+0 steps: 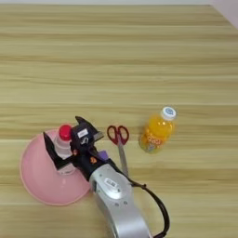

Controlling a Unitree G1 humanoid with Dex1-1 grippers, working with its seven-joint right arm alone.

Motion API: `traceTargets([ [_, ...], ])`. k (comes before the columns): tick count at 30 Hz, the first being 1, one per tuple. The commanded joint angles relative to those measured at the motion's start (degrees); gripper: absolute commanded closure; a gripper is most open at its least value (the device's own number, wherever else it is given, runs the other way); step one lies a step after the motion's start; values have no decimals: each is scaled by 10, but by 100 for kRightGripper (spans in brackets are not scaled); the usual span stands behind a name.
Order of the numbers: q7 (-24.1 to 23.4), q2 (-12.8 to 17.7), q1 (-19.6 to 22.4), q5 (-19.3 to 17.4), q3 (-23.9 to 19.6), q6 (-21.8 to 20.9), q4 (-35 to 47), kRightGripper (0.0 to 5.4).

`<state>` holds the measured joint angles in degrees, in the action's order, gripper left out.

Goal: Move the objects on the table

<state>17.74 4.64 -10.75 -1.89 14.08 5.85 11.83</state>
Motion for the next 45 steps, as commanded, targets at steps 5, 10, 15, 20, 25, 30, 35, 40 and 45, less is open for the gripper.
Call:
traceTargets([
  [5, -11, -6, 17, -12, -12, -23, 66, 6],
  [10, -13, -9, 13, -17, -10, -9, 105, 6],
  [15, -23, -6, 27, -22, -29, -4, 124, 6],
  [20, -33, 0, 55, -28, -64, -2, 123, 6],
  [25, -41, 12, 92, -31, -111, -7, 104, 6],
  [30, -57, 30, 126, -24, -158, -25, 75, 6],
  [35, -85, 38, 146, -5, -189, -45, 43, 6],
  [40, -103, 44, 156, 11, -205, -64, 16, 6],
  [45, -149, 55, 163, 57, -223, -88, -19, 6],
])
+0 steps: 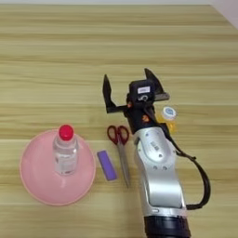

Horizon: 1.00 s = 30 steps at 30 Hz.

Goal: Move the objects on the table

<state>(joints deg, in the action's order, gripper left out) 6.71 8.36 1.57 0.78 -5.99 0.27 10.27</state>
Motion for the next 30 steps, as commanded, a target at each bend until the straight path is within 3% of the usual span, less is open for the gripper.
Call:
traceTargets([
  [1, -50, 20, 42, 36, -29, -32, -10, 6],
  [11, -102, 14, 33, 57, -50, -5, -23, 6],
  [30, -140, 20, 45, 57, -74, 26, -88, 6],
])
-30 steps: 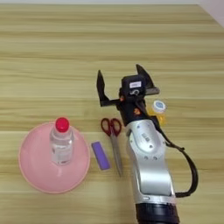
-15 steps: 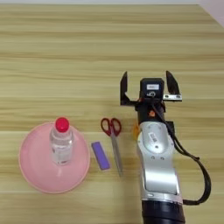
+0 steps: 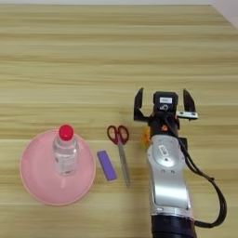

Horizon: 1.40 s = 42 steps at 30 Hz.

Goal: Move the objects on the table

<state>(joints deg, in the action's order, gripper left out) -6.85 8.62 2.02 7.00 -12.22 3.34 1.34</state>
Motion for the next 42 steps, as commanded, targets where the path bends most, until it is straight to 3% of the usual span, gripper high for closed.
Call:
traceTargets([
  [1, -6, 19, 42, -5, -13, -6, -6, 6],
  [19, -16, 30, 63, -12, -32, -3, -67, 6],
  [42, 0, 29, 73, -58, -40, 47, -101, 6],
])
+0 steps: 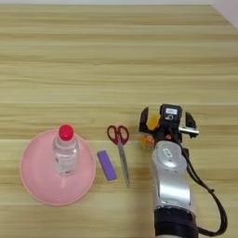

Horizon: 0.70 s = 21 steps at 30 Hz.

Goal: Move the objects on the table

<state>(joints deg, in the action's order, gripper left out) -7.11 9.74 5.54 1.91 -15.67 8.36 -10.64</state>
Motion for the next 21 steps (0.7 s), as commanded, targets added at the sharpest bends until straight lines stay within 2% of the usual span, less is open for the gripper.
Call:
traceTargets([
  [1, 3, 17, 39, -11, -6, 1, 17, 6],
  [21, 4, 20, 47, -25, -6, 27, -8, 6],
])
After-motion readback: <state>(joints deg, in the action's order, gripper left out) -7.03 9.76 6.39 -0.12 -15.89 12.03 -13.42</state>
